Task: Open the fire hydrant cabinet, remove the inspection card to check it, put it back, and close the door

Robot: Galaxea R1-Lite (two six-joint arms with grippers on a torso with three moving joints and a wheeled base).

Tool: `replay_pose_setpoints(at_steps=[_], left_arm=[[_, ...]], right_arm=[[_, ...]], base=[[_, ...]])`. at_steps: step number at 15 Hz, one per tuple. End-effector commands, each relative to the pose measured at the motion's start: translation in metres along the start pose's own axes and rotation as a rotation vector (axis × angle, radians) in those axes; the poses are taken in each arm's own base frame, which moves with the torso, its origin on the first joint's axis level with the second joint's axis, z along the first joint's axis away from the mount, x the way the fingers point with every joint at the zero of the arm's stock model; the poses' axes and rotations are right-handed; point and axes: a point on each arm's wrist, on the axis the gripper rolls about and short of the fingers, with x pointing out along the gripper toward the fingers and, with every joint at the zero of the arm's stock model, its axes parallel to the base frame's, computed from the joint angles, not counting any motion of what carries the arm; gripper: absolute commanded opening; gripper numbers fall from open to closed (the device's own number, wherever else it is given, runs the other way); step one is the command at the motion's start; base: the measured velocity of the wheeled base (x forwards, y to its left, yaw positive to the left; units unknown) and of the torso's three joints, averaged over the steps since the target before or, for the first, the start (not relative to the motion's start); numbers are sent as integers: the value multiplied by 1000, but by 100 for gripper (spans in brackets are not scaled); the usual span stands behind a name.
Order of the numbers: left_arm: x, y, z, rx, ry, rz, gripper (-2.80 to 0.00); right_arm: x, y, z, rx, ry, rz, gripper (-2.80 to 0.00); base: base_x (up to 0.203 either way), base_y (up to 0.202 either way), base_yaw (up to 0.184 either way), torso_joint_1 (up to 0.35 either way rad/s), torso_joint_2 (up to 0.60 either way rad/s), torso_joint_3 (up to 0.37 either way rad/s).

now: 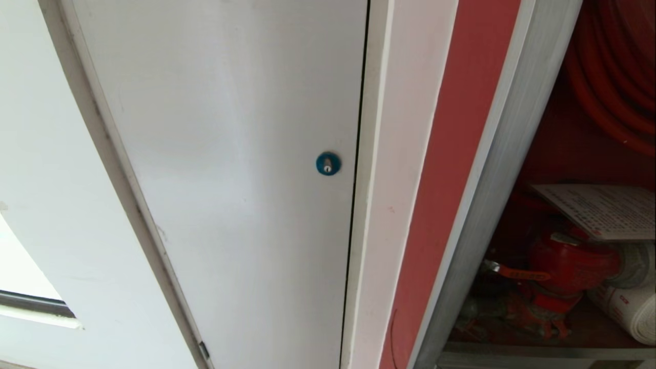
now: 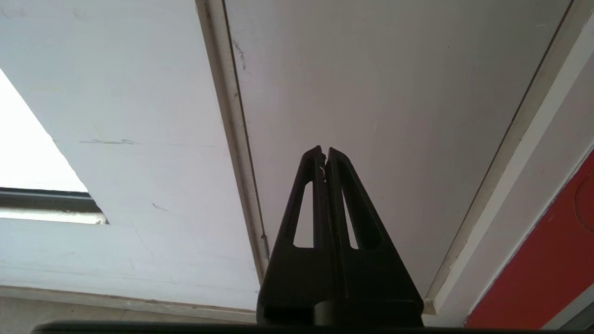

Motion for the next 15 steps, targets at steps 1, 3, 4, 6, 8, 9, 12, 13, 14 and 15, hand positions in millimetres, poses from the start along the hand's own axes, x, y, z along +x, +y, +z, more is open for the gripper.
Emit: replay_pose_setpoints(at_steps=[1, 3, 4, 6, 8, 9, 12, 13, 14, 15], left_arm=[[0, 0, -2, 0, 5, 0, -280], [0, 0, -2, 0, 5, -1, -280], [0, 0, -2, 0, 5, 0, -280], [0, 0, -2, 0, 5, 0, -280], [0, 0, -2, 0, 5, 1, -280], [0, 0, -2, 0, 5, 1, -280], [0, 0, -2, 0, 5, 0, -280], [0, 0, -2, 0, 5, -1, -280], [0, 0, -2, 0, 5, 0, -280], [0, 0, -2, 0, 5, -1, -280]], right_arm=[[-10, 5, -15, 18, -63, -12, -280], [-12, 6, -24, 95, -79, -20, -280], [-11, 6, -28, 114, -77, -36, -280], [-10, 6, -36, 141, -105, -70, -280], [-11, 6, -44, 132, -171, -120, -280], [-10, 6, -50, 130, -190, -151, -280], [-6, 7, -66, 129, -192, -170, -280], [-3, 6, -70, 131, -185, -179, -280], [2, 5, -75, 132, -188, -200, -280], [7, 3, -79, 128, -210, -226, -280]], base=[[0, 0, 0, 0, 0, 0], [0, 0, 0, 0, 0, 0], [0, 0, 0, 0, 0, 0], [0, 0, 0, 0, 0, 0], [0, 0, 0, 0, 0, 0], [0, 0, 0, 0, 0, 0], [0, 0, 0, 0, 0, 0], [0, 0, 0, 0, 0, 0], [0, 0, 0, 0, 0, 0], [0, 0, 0, 0, 0, 0]])
